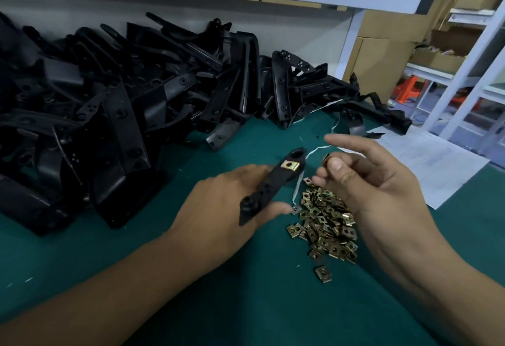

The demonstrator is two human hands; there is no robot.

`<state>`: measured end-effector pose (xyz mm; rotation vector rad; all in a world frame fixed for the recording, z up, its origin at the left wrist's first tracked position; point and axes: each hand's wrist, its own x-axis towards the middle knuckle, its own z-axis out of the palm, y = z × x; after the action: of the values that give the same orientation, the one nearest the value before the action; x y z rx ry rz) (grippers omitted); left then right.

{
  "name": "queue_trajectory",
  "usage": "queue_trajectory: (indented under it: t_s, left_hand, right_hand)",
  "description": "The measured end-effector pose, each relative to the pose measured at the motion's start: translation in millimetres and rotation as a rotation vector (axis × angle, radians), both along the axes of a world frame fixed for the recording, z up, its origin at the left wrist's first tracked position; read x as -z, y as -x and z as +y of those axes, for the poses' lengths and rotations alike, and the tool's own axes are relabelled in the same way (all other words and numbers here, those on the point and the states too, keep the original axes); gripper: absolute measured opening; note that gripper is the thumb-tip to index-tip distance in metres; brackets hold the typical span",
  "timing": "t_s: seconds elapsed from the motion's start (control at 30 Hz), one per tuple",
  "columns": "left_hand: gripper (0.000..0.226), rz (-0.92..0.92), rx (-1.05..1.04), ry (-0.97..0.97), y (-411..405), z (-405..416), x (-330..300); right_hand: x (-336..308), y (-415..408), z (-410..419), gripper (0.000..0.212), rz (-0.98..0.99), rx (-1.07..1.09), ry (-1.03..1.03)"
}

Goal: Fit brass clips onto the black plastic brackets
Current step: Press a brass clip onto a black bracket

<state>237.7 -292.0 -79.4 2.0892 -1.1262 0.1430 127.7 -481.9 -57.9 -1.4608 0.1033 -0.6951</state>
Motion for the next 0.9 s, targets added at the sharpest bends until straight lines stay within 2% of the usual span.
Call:
queue_trajectory:
  t_s: [0.07,0.1,0.13,0.23,0.4,0.53,0.9]
  left_hand:
    - [0.072,-0.121,-0.029,-0.021,-3.4,1.4,0.5]
    - [0.080,-0.127,-0.065,-0.013,-3.9,2.4,0.6]
    - [0.077,-0.122,-0.089,0.004,-3.7,3.1,1.2]
    - [0.047,-0.101,-0.098,0.041,-3.5,3.7,0.2]
    - [0.068,-0.207,-0.194,-0.032,-6.0,4.0,-2.7]
    - [0.068,-0.259,-0.232,-0.055,-4.5,4.0,-3.0]
    - [0.068,-0.255,-0.227,-0.053,-6.1,3.4,-1.7]
  right_hand:
    - [-0.6,-0.3,-1.8,0.024,0.007,-0.025,-0.073]
    - [-0.9,-0.4,-2.7,0.024,0.011,-0.039,-0.118]
    - [-0.9,-0.5,-3.7,0.024,0.016,-0.050,-0.158]
    - [-1.1,-0.9,-4.1,0.023,0.041,-0.075,-0.205]
    - [-1.4,0.9,-1.0,0.026,0.083,-0.158,-0.160]
    - [-1.2,1.3,3.2,0.028,0.106,-0.187,-0.119]
    - [1.2,0.5,9.2,0.021,0.140,-0.219,-0.013]
